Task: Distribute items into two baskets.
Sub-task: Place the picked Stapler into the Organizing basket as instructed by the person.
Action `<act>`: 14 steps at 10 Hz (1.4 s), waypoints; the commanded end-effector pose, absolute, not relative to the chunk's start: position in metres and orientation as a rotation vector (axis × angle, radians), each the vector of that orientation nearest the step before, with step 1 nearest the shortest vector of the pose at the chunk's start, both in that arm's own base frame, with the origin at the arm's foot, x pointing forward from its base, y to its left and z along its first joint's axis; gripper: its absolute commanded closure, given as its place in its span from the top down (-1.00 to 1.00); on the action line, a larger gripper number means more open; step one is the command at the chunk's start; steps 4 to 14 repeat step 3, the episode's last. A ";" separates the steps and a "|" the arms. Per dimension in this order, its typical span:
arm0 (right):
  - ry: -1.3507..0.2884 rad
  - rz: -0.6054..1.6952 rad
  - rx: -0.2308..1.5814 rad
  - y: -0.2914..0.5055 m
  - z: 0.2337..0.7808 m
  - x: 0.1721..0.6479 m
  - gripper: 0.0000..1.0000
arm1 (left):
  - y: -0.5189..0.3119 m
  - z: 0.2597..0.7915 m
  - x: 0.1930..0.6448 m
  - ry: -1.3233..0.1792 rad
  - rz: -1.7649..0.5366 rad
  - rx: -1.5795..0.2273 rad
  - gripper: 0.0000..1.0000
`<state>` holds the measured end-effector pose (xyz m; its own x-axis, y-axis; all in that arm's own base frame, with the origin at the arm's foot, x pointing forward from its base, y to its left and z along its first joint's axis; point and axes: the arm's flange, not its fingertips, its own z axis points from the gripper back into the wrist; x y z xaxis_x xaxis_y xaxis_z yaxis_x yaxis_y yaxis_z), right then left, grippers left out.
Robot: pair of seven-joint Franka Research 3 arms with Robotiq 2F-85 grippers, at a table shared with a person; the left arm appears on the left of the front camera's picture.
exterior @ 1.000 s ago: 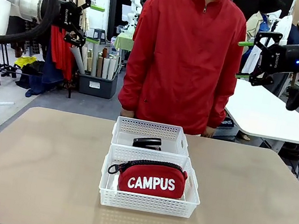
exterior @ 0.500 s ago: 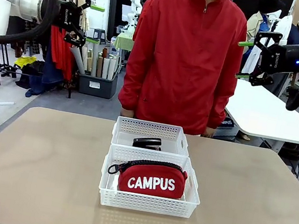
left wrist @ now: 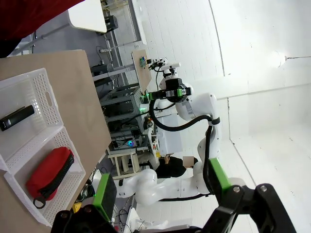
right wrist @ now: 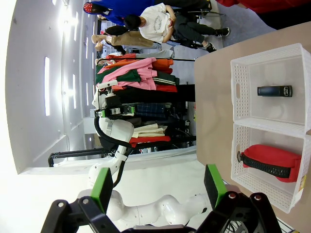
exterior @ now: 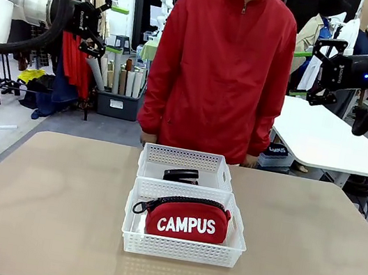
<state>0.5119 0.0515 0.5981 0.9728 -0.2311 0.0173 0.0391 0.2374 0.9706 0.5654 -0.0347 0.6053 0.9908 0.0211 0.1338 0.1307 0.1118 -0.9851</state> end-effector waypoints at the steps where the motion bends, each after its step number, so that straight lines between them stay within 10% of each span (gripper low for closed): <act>1: -0.160 -0.196 1.327 0.053 0.601 0.511 1.00 | -0.034 0.607 0.565 -0.124 -0.080 -1.458 1.00; 14: -0.160 -0.196 1.327 0.053 0.601 0.511 1.00 | -0.034 0.607 0.565 -0.124 -0.080 -1.458 1.00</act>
